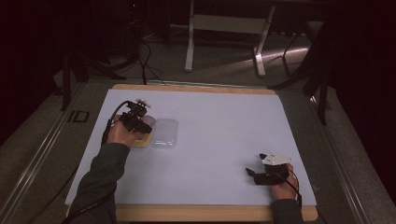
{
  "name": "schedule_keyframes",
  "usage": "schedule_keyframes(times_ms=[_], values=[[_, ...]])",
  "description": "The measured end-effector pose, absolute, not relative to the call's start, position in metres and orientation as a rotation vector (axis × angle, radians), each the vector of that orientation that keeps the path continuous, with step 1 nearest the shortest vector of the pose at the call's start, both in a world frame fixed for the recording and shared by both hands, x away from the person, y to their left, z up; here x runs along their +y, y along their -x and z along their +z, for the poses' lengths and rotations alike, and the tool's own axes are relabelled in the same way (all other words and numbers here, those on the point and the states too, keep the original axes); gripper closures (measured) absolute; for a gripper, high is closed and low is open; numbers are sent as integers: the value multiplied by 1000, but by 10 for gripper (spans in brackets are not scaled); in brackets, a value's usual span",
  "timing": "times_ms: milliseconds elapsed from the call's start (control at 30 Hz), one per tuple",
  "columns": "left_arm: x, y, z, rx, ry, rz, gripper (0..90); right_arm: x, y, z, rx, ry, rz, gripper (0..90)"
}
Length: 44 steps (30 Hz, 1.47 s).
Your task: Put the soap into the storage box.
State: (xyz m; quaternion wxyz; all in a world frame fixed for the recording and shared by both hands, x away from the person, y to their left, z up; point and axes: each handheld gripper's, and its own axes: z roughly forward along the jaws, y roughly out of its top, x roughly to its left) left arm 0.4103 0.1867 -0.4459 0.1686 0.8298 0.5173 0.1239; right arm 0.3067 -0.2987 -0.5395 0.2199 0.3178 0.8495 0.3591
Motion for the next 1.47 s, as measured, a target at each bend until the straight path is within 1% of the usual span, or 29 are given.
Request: schedule_keyframes(times_ms=[200,467,533,667,733,800,900,967,1000,1100,1233,1467], values=[[195,-420,-458,1556,-2339,343,498,-299,-307,-540,2350,-880,994,182],[199,-433,-477,1640,-2354,320,497,-299,-307,-539,2350,-879,994,182],[199,-434,-479,1649,-2355,330,497,-299,-307,-540,2349,-880,995,182],[201,-438,-491,1657,-2360,302,491,-299,-307,-540,2350,-881,995,182],[202,-438,-492,1650,-2348,300,475,-299,-307,-540,2350,-880,995,182],[205,-438,-493,1654,-2336,283,415,-299,-307,-540,2350,-880,995,182],[208,-435,-493,1634,-2313,280,370,-299,-307,-539,2350,-880,994,182],[208,-434,-492,1640,-2299,293,332,-299,-307,-540,2350,-881,994,182],[207,-430,-488,1630,-2300,345,326,-299,-307,-540,2350,-880,994,182],[204,-424,-482,1597,-2294,383,288,-299,-307,-539,2350,-879,993,182],[202,-418,-477,1567,-2273,417,282,-299,-307,-540,2350,-878,994,182],[193,-394,-473,1482,-2248,474,282,-299,-307,-539,2350,-880,993,182]])
